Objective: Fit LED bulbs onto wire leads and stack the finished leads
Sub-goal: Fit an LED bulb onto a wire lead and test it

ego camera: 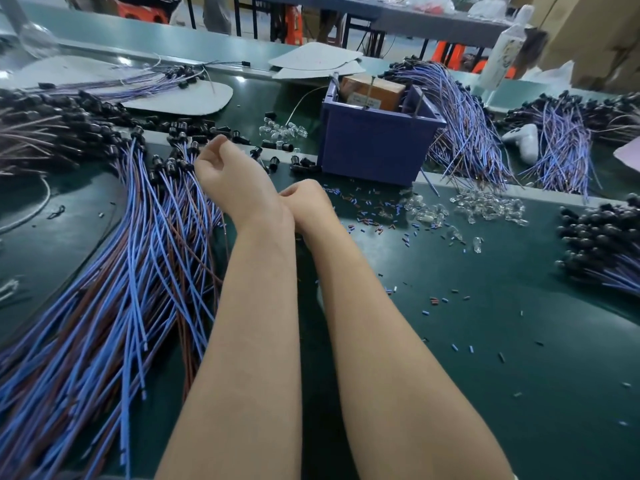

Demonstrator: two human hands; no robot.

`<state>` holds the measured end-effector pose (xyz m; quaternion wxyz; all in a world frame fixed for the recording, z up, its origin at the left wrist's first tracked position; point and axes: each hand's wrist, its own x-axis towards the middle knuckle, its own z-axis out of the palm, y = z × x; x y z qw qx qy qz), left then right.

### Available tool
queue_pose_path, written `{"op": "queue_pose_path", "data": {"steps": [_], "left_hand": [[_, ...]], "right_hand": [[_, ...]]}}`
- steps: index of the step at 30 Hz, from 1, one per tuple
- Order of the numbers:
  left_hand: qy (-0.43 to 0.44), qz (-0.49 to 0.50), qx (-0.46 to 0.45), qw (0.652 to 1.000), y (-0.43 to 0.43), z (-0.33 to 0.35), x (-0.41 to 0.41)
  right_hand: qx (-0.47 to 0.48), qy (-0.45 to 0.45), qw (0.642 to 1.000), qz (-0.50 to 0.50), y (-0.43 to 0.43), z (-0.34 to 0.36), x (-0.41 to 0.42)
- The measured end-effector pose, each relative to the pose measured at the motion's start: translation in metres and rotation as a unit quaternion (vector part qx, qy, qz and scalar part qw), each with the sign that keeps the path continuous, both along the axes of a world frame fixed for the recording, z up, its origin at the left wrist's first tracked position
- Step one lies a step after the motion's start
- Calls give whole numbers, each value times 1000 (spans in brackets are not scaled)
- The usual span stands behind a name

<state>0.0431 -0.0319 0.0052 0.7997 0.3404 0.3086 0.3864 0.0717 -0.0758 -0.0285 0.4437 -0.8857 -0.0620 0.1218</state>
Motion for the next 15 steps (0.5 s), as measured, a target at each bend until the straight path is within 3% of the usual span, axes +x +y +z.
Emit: {"op": "queue_pose_path", "data": {"steps": [4, 7, 9, 11, 13, 15], "left_hand": [[-2, -7, -13, 1000, -4, -3, 4], [-23, -8, -6, 1000, -10, 0, 5], [-48, -37, -1, 998, -18, 3, 8], [-36, -104, 64, 992, -29, 3, 12], [31, -224, 226, 948, -43, 1, 13], [86, -372, 374, 845, -59, -4, 11]], "right_hand": [[167, 20, 986, -1, -8, 0, -2], [365, 47, 930, -15, -20, 5, -8], [419, 9, 907, -43, -34, 9, -7], [435, -56, 895, -79, -56, 18, -5], [451, -124, 874, -131, -85, 28, -2], [482, -175, 835, -200, -116, 36, 0]]}}
